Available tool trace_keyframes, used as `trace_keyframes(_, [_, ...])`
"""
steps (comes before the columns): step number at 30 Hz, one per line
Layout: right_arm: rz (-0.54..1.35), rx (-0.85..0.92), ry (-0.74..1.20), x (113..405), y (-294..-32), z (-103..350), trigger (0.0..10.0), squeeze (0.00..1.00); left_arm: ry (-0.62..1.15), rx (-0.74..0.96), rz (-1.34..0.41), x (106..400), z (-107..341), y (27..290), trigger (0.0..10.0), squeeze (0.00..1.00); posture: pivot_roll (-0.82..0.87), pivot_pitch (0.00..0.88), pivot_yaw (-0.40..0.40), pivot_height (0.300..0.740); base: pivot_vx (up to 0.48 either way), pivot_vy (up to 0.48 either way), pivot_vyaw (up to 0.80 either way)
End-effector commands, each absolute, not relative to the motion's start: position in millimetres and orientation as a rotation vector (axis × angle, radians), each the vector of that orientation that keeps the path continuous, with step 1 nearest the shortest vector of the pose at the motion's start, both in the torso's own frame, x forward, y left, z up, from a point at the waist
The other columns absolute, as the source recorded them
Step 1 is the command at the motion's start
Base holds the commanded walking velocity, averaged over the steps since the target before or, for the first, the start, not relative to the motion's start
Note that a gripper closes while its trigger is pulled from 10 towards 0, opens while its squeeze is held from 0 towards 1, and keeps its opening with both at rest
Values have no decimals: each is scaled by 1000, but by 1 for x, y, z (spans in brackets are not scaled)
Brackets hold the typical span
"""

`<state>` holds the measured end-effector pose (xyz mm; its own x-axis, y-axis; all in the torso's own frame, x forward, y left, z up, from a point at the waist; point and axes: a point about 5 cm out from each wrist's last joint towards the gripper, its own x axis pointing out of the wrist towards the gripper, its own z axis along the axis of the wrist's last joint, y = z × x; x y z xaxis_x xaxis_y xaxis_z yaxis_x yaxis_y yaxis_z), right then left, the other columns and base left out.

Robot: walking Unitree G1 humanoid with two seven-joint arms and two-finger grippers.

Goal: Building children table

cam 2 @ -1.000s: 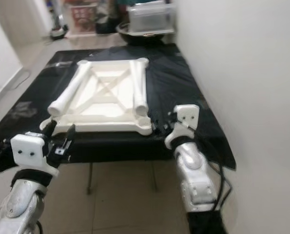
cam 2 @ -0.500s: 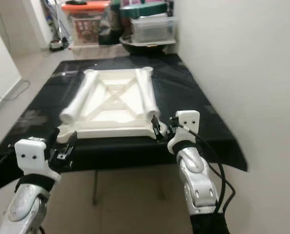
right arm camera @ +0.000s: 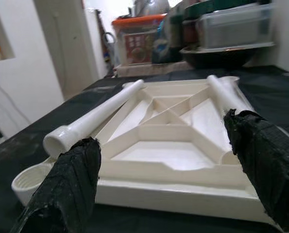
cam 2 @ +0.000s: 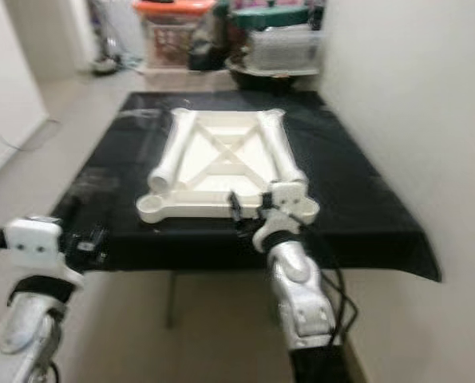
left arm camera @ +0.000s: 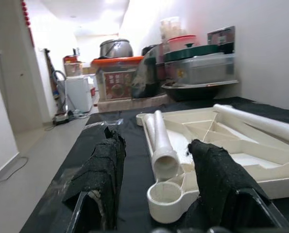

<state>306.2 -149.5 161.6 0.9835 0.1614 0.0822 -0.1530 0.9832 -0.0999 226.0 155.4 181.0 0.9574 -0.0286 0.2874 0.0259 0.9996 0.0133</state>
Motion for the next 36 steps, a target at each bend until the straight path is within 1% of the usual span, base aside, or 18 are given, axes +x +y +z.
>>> trace_keyframes(1, [139,-106,-98,306,-154,163,10000,0,-289,-1,-31,227,180,155,10000,0,-22,0,4,740,480,0,0])
trace_keyframes(14, [116,-107,-131,310,-157,174,10000,0,-297,-13,-40,230,180,151,10000,0,-22,0,4,740,480,0,0])
trace_keyframes(19, [112,-107,-136,311,-159,177,10000,0,-287,-17,-33,230,179,150,10000,0,-20,0,1,740,379,0,0])
trace_keyframes(30, [111,-125,-149,311,-161,182,10000,0,-289,-22,-40,230,180,148,10000,0,-26,0,-2,740,0,0,0])
trace_keyframes(36, [125,-151,-141,312,-167,187,10000,0,-293,-23,-37,230,180,147,10000,0,-31,0,-8,740,0,-407,0])
